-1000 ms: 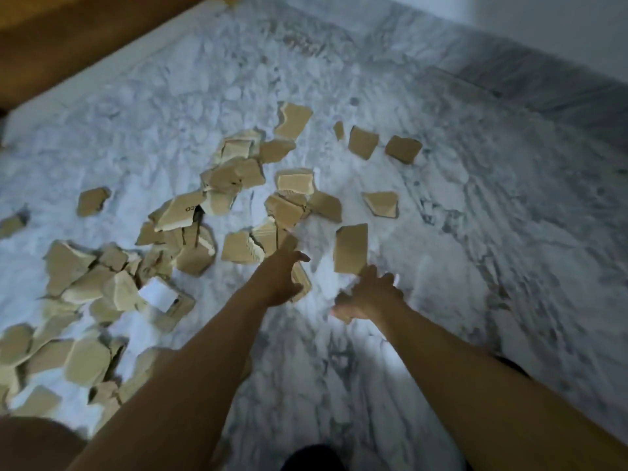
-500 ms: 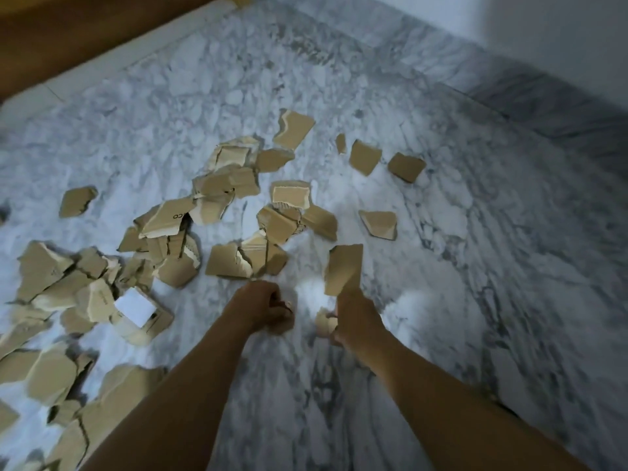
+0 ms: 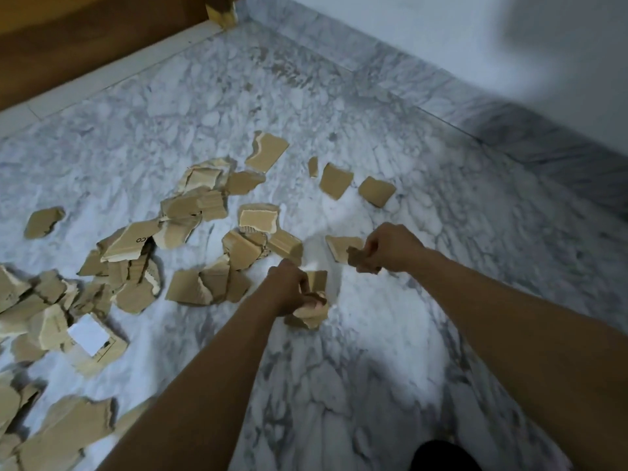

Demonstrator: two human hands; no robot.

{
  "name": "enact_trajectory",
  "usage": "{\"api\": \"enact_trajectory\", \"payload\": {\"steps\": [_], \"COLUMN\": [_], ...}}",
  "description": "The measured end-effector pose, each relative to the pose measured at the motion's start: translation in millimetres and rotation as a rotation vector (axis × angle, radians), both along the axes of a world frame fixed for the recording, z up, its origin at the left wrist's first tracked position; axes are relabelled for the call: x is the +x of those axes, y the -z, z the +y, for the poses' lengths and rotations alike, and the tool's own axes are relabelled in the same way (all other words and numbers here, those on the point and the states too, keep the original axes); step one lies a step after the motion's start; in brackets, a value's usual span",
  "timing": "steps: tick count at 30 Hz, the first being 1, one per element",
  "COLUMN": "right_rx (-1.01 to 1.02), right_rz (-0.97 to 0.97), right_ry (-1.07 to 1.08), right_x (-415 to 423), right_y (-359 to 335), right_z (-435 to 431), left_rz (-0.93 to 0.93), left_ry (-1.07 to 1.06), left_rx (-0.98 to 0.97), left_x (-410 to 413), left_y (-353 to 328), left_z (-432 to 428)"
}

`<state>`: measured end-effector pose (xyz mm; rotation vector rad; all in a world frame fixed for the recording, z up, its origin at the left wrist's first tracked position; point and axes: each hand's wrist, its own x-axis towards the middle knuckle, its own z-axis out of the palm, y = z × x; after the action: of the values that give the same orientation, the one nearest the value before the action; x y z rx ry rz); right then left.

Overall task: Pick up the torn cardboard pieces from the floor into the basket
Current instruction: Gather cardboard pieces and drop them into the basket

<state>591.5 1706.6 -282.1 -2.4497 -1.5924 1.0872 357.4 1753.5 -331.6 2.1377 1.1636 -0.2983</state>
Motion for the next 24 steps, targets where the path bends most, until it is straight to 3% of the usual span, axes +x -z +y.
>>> {"api": "enact_trajectory", "payload": {"steps": [4,8,12,16,20,24], "right_rx": [0.024,0.034,0.081,-0.115,-0.19,-0.037], "right_rz": [-0.133,-0.172,-0.072,-0.011,-0.017,0.021], "right_ry": [-0.192,-0.221,-0.019,0.012,-0.027,0.195], "right_x": [3,-6,-6,-1,16,52], "right_y": [29,81,94,100,81,47], "right_z": [38,45,38,29,33,84], "left_rz": [0.116,0.217,0.289,0.464,0.388,0.315], "left_ry": [0.088,0.066,-0.076,0.089,0.047,0.059], "left_rx": [0.102,0.223,0.143,0.065,-0.055,0.113], "left_x": [16,18,14,20,29,32], "left_y": [20,35,47,27,4,-17], "left_z": [-13,-17,-9,3,25,78]}}
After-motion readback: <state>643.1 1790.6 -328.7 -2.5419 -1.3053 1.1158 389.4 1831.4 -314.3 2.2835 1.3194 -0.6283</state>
